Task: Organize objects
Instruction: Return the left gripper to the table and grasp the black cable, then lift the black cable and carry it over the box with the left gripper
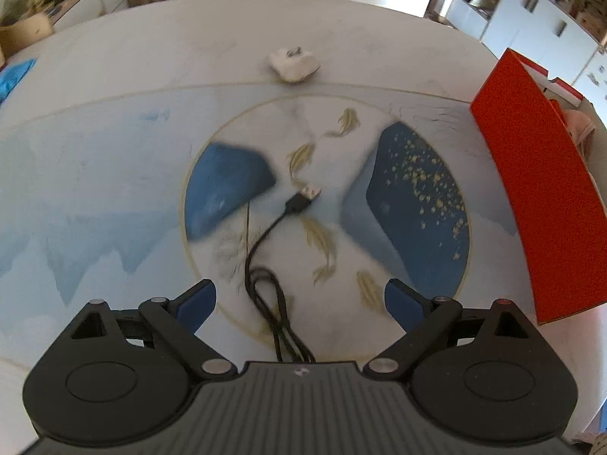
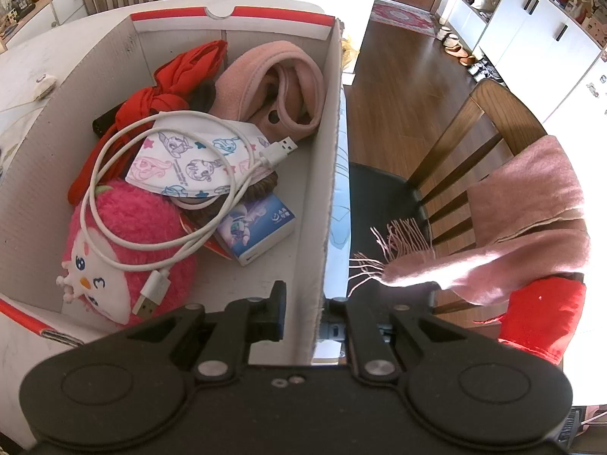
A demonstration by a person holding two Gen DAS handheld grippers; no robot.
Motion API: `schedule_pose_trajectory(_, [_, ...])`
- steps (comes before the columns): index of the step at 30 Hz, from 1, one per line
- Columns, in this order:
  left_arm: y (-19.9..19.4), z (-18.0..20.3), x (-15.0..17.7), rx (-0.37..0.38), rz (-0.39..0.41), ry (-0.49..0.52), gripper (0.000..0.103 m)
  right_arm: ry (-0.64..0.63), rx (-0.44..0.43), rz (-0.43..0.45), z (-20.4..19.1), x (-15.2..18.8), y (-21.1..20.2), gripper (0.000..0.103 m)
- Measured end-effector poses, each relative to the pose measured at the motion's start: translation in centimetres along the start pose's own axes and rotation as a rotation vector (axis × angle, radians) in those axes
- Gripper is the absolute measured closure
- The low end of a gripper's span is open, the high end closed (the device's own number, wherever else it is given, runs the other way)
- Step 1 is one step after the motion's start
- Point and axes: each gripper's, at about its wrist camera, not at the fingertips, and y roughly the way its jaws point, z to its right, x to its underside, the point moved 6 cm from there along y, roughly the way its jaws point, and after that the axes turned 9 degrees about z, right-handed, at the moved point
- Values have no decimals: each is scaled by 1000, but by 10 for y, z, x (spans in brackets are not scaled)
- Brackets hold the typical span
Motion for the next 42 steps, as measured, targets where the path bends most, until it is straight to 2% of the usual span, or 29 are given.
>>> schedule_pose_trajectory(8, [1,0,15,-36,0,-17,8,-2,2,-1,1,0,0,91])
schedule_pose_trajectory(10, [2,0,18,-44,-4,-16,13,-2,2,-1,1,0,0,91])
schedule_pose_trajectory(12, [4,1,21,-50,-17,-10,34,-2,2,-1,1,0,0,91])
schedule_pose_trajectory(14, [4,2,22,-64,-13,4,39,-2,1,-1,1,0,0,91])
schedule_pose_trajectory(16, [3,2,21,-72,-12,11,49,-3,1,-1,1,0,0,91])
schedule_pose_trajectory(18, [1,3,21,-80,-12,17,73,-2,1,-1,1,0,0,91])
schedule_pose_trajectory(23, [0,7,22,-94,-17,41,93,-2,1,-1,1,0,0,91])
schedule_pose_trajectory(29, [-3,14,19,-72,-7,44,95,-3,2,-2,1,0,0,91])
schedule_pose_trajectory(34, [-14,24,5,-41,34,40,95,-4,2,-2,0,0,0,91])
schedule_pose_trajectory(42, [-44,58,-34,88,125,28,95,-4,2,-2,0,0,0,92])
